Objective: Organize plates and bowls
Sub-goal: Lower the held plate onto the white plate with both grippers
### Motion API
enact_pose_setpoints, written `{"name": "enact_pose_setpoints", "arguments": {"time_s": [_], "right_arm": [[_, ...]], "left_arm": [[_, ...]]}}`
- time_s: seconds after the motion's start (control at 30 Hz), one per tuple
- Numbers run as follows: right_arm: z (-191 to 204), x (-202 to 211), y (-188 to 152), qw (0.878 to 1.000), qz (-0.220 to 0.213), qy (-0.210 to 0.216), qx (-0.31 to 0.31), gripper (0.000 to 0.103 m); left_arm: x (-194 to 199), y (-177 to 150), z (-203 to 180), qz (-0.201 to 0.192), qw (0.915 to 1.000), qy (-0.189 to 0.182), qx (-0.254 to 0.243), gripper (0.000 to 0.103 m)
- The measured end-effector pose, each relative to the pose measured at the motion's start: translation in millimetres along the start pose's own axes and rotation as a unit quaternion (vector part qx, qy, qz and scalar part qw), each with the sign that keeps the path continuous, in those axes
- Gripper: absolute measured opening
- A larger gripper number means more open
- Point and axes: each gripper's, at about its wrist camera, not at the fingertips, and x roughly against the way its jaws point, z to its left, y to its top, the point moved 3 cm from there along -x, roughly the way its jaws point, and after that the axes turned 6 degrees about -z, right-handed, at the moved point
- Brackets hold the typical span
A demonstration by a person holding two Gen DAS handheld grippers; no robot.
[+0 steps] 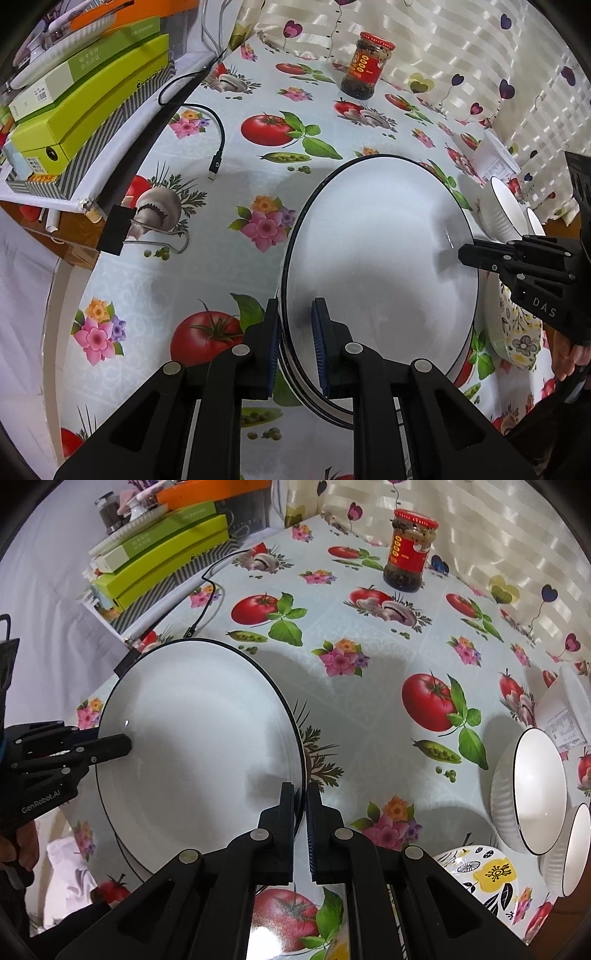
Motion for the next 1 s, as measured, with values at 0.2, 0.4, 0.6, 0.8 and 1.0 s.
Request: {"name": "enact_pose_setpoints", "arguments": {"time_s": [0.2,0.4,0.6,0.8,1.0], "right_arm": [[2,0,-6,1.0,-0.02,-0.004,0.007,0.007],[1,-1,-10,1.0,-0.029,0.005,-0.002,0.007],[1,-1,-12,0.999,-0.04,0.006,-0.004,0.007],[3,1,-16,0.998,-0.056,-0.002,0.002,0.007],[1,2,-20,0.997,-0.076,0.006,-0.004,0.007]], "left_arm": [[4,-5,-4,-0.016,0.9997,0.02,-0.002,0.018],[3,-12,-15,-0.029,0.9969,0.067,-0.029,0.021],[-1,-17,-21,-0.039,0.9934,0.097,-0.048,0.024],[-4,-23,-24,-0.046,0.9908,0.113,-0.057,0.027],[-3,-26,-24,-0.059,0.9907,0.109,-0.056,0.027]]}}
